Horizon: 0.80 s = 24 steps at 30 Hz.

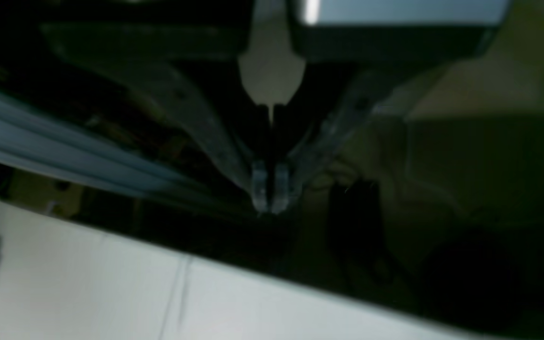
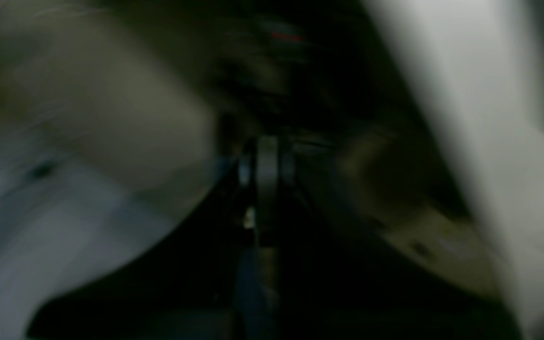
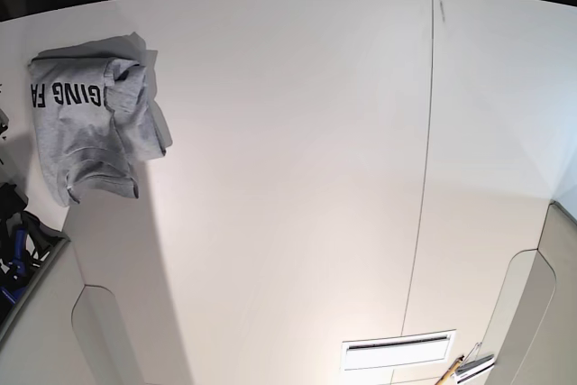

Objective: Fold the T-shirt properly

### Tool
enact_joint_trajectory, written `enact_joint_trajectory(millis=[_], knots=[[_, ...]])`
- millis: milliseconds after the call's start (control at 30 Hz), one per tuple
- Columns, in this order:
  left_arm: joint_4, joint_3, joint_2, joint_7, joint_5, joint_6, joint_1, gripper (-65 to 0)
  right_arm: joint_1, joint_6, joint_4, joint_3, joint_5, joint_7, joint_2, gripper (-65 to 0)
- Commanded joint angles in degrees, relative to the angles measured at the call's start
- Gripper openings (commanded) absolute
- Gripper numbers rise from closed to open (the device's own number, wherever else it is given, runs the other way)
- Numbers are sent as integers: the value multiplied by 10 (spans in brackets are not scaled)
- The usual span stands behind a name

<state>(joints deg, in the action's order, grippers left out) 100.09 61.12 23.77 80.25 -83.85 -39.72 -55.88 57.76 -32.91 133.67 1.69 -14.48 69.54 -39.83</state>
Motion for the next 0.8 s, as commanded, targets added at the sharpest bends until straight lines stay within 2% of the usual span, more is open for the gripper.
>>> enact_joint_trajectory(millis=[0,67,200,333,467,600,667,767], knots=[[7,6,21,-2,-11,-3,-25,-650,17,-11,6,3,-29,11,-5,-650],[7,-5,48,-2,-11,-3,-57,-650,33,-15,-2,3,-67,25,-5,-650],[7,-65,101,-2,-11,-3,-117,-650,40,-15,-30,3,-75,30,-21,-650],[7,-175,132,-2,15,-3,-143,-650,38,-15,-80,3,-76,30,-32,-650],[7,-313,145,-2,61,-3,-137,-650,29,-17,-146,3,-103,30,-33,-650],[0,-453,145,-8,178,-3,-133,-650,8,-17,-245,1,-179,29,-33,-650],[-17,-518,145,-66,272,-3,-132,-650,-8,-17,-310,-9,-209,22,-33,-650],[-70,-604,145,-153,410,-3,-115,-650,-53,-19,-425,-53,-208,20,-33,-650]])
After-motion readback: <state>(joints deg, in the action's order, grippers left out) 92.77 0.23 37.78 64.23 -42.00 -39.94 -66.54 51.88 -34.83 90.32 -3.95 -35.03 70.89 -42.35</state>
